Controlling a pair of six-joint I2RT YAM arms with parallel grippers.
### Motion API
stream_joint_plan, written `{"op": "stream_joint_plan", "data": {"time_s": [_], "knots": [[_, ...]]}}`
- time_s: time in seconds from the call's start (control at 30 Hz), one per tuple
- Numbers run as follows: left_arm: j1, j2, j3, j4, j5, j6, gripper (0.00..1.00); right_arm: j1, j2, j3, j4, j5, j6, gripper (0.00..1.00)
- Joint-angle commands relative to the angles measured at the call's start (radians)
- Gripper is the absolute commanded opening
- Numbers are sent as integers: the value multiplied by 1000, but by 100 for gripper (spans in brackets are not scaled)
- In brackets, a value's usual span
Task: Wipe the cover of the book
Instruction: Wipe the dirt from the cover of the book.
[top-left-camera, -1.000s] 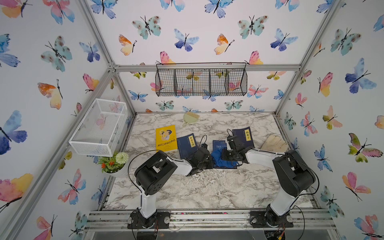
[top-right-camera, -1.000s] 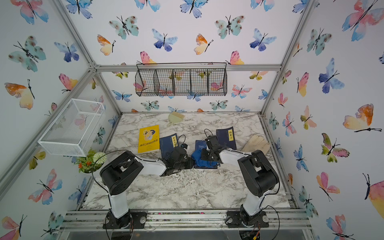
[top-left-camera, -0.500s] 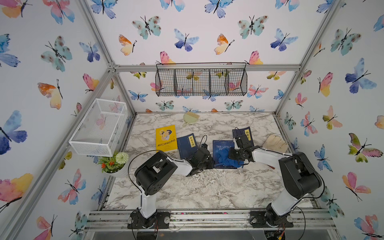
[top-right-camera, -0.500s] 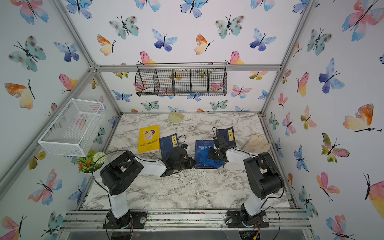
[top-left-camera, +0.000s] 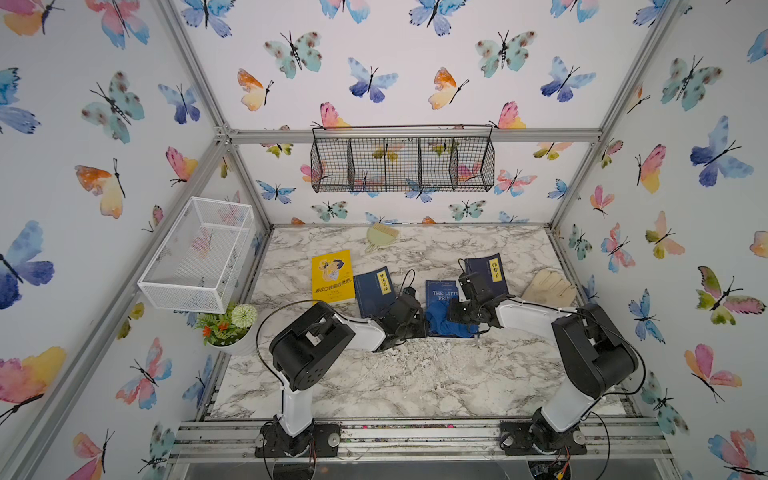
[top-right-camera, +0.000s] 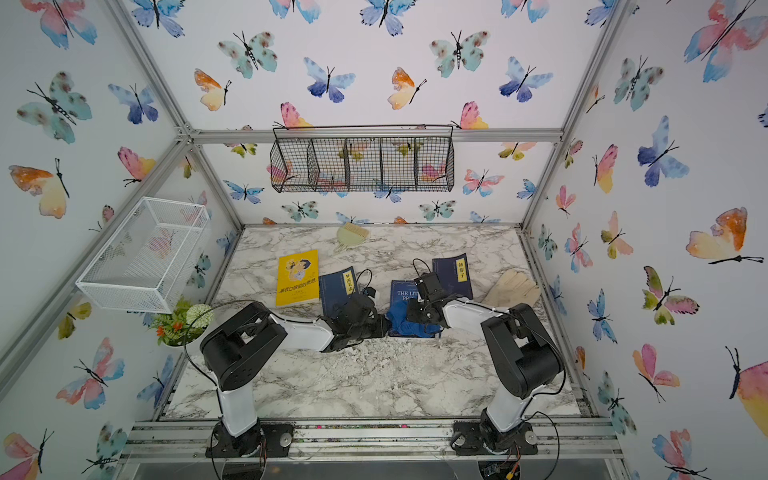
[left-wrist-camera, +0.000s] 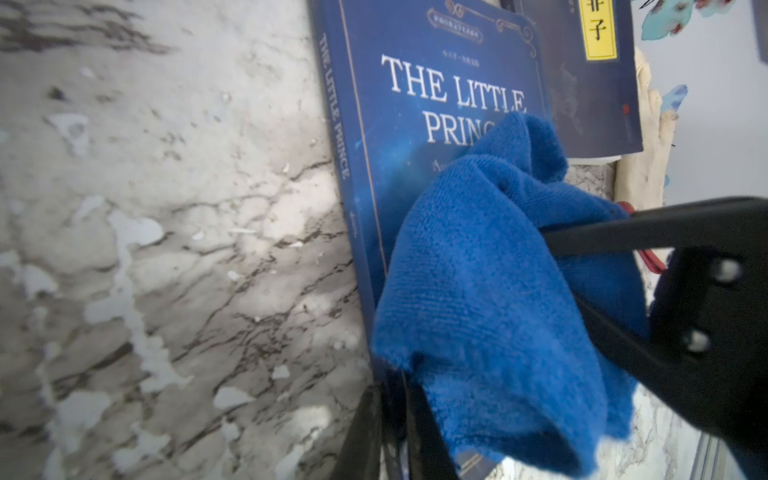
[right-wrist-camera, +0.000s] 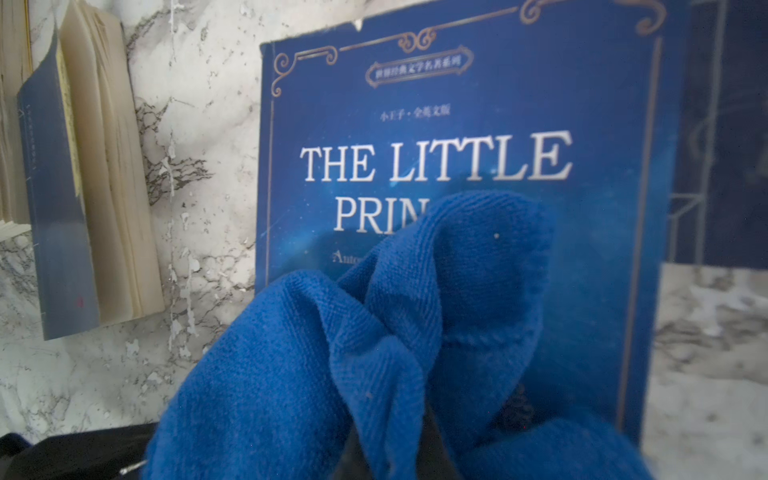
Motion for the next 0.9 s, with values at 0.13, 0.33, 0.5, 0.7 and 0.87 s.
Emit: {"op": "stream_joint_plan", "data": {"time_s": [0.13, 0.33, 0.5, 0.7, 0.87], "knots": [[-26, 45, -39, -178, -2, 3, 14, -85, 25, -51, -199, 45, -34, 4], [-31, 54, -26, -179, 1, 2, 15, -29, 53, -78, -124, -54, 27, 4], [-34, 63, -11, -184, 4, 3, 15, 37, 113, -61, -102, -75, 51, 4], [-35, 62, -10, -193, -4, 6, 15, 13, 104, -29, -159, 57, -4, 4], [-35, 56, -22, -196, -12, 7, 15, -93, 73, -18, -179, 67, -45, 5]]}}
